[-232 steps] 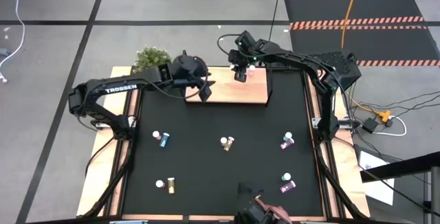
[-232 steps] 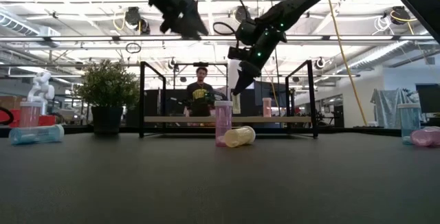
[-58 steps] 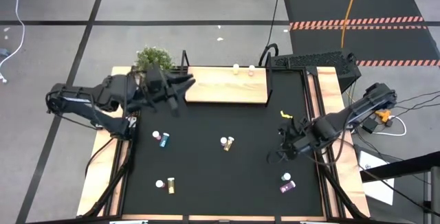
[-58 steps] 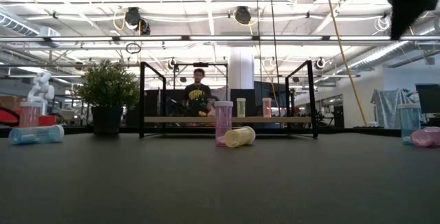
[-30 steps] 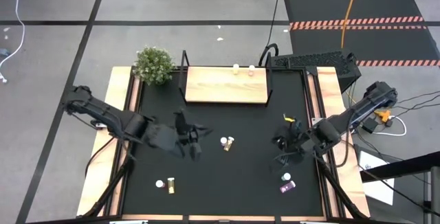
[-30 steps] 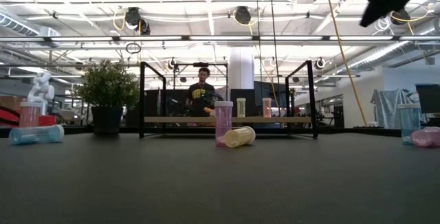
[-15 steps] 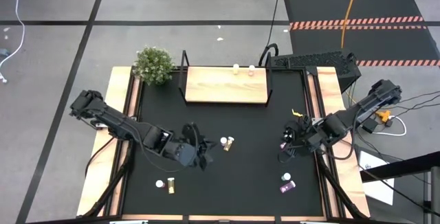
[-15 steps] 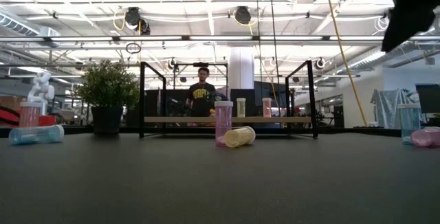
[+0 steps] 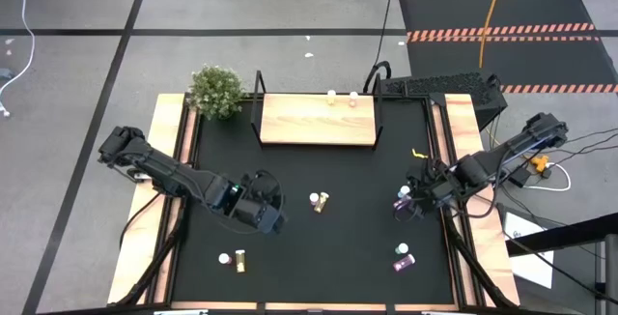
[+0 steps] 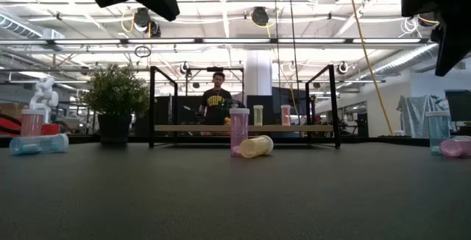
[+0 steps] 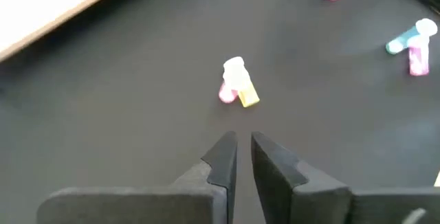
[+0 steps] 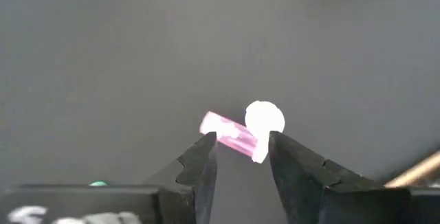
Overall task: Pick and place medicine bottles onto shelf by color
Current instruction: Put the top right blue pill bottle on the shelf
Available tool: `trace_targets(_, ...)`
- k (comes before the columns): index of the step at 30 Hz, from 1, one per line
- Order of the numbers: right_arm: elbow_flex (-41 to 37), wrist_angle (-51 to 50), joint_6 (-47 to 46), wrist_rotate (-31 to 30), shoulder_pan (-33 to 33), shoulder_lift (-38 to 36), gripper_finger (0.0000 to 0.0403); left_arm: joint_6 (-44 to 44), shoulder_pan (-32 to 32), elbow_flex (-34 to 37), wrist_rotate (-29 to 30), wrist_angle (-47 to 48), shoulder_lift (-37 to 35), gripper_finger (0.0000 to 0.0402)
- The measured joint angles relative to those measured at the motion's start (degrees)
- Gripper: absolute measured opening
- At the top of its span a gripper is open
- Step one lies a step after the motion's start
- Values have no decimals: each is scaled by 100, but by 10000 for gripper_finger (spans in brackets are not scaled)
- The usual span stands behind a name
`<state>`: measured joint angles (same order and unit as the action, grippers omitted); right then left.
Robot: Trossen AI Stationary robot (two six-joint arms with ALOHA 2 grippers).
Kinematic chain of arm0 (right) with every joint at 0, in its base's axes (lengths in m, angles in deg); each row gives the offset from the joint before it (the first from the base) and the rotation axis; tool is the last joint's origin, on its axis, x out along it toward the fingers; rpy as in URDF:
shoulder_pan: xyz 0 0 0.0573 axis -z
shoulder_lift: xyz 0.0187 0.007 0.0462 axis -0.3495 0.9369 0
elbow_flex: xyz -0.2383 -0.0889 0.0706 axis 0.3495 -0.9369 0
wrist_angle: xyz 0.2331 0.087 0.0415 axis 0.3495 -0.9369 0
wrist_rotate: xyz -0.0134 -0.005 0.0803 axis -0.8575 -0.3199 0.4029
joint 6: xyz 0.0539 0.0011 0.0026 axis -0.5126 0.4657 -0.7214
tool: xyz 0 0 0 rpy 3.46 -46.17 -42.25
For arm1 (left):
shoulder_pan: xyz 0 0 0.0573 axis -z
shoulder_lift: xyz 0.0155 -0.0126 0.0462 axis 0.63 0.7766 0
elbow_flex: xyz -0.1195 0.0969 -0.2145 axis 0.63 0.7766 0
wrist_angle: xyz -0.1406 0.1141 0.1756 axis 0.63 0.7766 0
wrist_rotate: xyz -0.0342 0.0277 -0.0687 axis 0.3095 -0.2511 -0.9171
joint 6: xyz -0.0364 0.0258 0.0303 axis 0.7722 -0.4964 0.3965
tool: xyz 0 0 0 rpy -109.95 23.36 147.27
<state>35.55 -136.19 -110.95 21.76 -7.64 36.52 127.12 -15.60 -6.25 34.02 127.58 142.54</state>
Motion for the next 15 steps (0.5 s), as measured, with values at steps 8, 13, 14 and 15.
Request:
trace_targets(8, -608, 523, 1086, -424, 2, -67, 203, -205, -243, -2, -15, -116, 0, 80)
trace_targets(13, -1028, 799, 1401, -139, -2, -72, 235, -427, -228, -4, -102, -90, 0, 90)
trace_targets(14, -1098, 782, 1374, -155, -2, -72, 236, -413, -230, -4, -103, -95, 0, 93)
trace_targets(15, -1160, 780, 1378, -175, -2, -74, 237, -360, -235, -4, -101, -118, 0, 95)
